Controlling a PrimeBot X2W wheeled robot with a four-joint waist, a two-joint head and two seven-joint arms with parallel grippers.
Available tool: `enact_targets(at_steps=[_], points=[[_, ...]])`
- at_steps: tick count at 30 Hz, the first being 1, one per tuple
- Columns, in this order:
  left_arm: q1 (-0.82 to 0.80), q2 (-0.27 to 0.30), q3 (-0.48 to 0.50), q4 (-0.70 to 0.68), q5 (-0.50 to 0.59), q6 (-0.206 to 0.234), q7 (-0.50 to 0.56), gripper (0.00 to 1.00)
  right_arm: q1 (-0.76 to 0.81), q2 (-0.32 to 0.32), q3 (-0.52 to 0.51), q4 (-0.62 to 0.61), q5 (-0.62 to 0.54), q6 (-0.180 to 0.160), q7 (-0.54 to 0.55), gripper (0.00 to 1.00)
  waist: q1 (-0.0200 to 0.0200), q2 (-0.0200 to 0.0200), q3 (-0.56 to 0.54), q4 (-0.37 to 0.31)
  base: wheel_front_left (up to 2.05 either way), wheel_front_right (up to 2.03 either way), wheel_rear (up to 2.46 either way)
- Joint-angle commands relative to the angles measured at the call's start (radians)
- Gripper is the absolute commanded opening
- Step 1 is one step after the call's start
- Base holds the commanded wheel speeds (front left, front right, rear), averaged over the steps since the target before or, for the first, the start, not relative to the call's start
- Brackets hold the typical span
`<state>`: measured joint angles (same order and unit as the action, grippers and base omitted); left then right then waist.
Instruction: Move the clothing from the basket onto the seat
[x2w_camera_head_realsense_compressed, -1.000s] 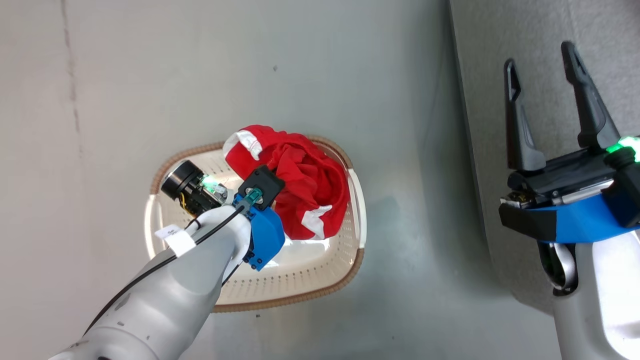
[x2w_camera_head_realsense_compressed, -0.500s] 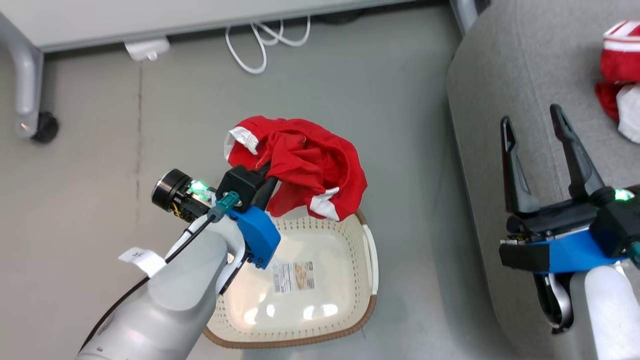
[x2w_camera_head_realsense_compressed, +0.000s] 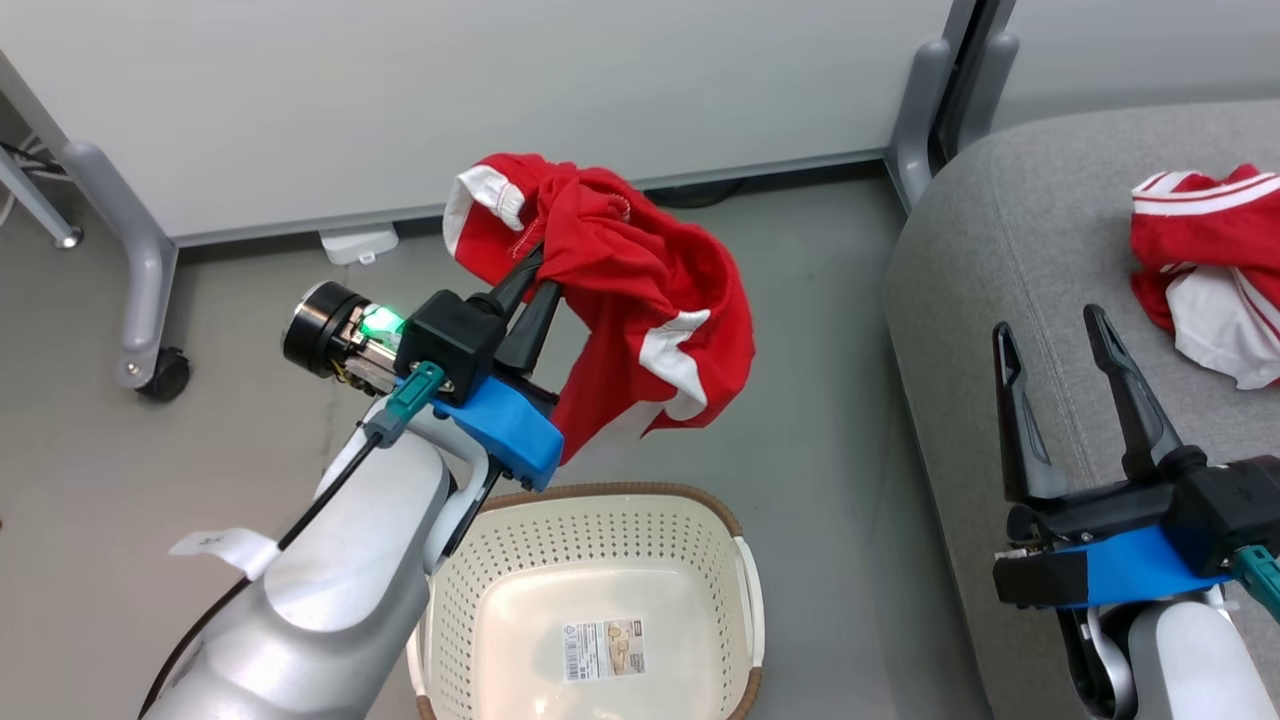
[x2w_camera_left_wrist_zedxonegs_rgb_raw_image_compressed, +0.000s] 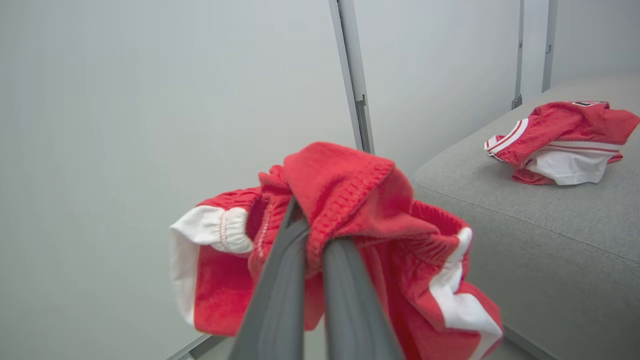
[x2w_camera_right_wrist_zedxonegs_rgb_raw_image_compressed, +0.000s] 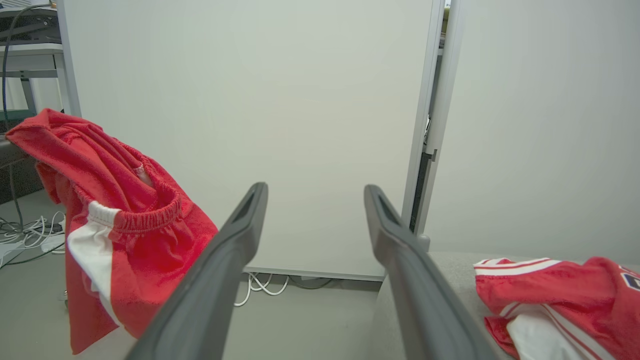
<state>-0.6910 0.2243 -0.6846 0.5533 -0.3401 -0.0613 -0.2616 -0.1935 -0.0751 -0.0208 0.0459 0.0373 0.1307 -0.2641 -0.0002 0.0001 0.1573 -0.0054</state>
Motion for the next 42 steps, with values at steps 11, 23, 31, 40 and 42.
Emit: enact_targets(at_steps=[11, 23, 31, 40, 42], points=[[0.030, 0.000, 0.081, -0.196, 0.040, -0.002, -0.005, 0.00, 0.056, 0.018, -0.003, 0.012, 0.009, 0.000, -0.001, 1.00, 0.0002, -0.0001, -0.069, 0.007, 0.00, 0.00, 0.00], [0.050, -0.009, 0.071, -0.212, 0.024, -0.005, -0.005, 0.00, 0.031, 0.010, 0.028, -0.004, 0.007, 0.000, -0.001, 1.00, 0.0002, -0.0001, -0.088, 0.011, 0.00, 0.00, 0.00], [0.052, -0.016, 0.063, -0.204, 0.023, -0.008, -0.005, 0.00, -0.062, -0.028, 0.134, -0.040, 0.026, 0.000, -0.001, 1.00, 0.0002, -0.0001, -0.090, 0.016, 0.00, 0.00, 0.00], [0.030, -0.037, 0.048, -0.204, 0.034, -0.016, -0.005, 0.00, -0.201, -0.067, 0.360, -0.004, 0.047, 0.000, -0.001, 1.00, 0.0002, -0.0001, -0.068, 0.034, 0.00, 0.00, 0.00], [0.022, -0.041, 0.047, -0.205, 0.035, -0.016, -0.005, 0.00, -0.230, -0.066, 0.393, 0.029, 0.049, 0.000, -0.001, 1.00, 0.0002, -0.0001, -0.060, 0.037, 0.00, 0.00, 0.00]])
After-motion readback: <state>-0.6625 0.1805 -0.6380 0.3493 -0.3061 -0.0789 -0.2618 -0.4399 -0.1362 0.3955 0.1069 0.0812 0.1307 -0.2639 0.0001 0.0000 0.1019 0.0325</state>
